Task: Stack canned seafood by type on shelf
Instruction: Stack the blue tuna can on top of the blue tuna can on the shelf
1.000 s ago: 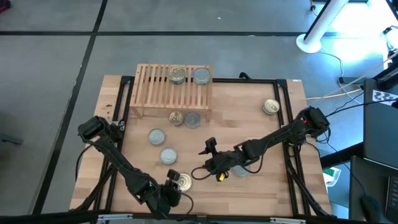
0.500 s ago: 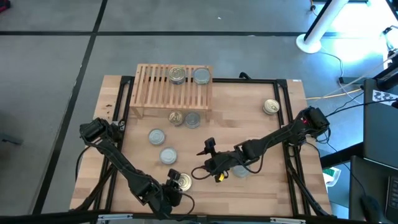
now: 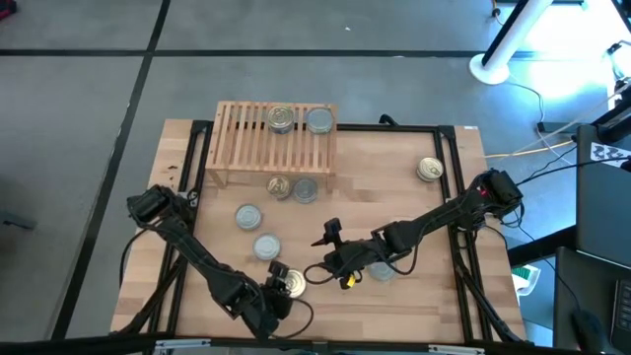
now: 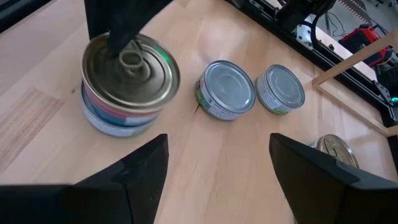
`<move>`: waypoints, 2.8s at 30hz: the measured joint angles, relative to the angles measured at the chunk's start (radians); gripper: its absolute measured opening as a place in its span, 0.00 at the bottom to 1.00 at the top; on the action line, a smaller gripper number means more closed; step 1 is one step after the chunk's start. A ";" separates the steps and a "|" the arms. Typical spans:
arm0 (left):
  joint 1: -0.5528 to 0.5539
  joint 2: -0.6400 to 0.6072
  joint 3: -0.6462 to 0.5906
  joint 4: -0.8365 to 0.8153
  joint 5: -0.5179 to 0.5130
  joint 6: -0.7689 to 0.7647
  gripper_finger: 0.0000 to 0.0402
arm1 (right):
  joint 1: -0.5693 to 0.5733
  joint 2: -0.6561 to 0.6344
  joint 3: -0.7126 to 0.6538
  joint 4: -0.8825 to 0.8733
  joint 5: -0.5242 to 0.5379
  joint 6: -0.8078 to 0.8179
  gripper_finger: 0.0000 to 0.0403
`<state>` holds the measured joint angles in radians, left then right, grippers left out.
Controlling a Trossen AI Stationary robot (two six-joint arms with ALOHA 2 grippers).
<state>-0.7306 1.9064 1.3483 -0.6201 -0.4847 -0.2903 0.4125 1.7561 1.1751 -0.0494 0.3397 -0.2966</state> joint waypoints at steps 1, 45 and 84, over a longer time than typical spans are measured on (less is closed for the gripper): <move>0.005 0.000 0.000 0.000 0.000 0.005 0.22 | -0.001 0.000 0.000 0.000 0.000 0.000 0.68; 0.223 -0.002 0.004 -0.103 -0.050 0.075 0.00 | 0.014 0.160 0.000 -0.046 0.300 -0.190 0.68; 0.262 -0.058 0.004 -0.099 -0.054 -0.053 0.00 | 0.046 0.217 0.000 0.050 0.395 -0.211 0.68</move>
<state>-0.4683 1.8488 1.3525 -0.7187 -0.5383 -0.3434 0.4587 1.9735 1.1748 0.0009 0.7344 -0.5073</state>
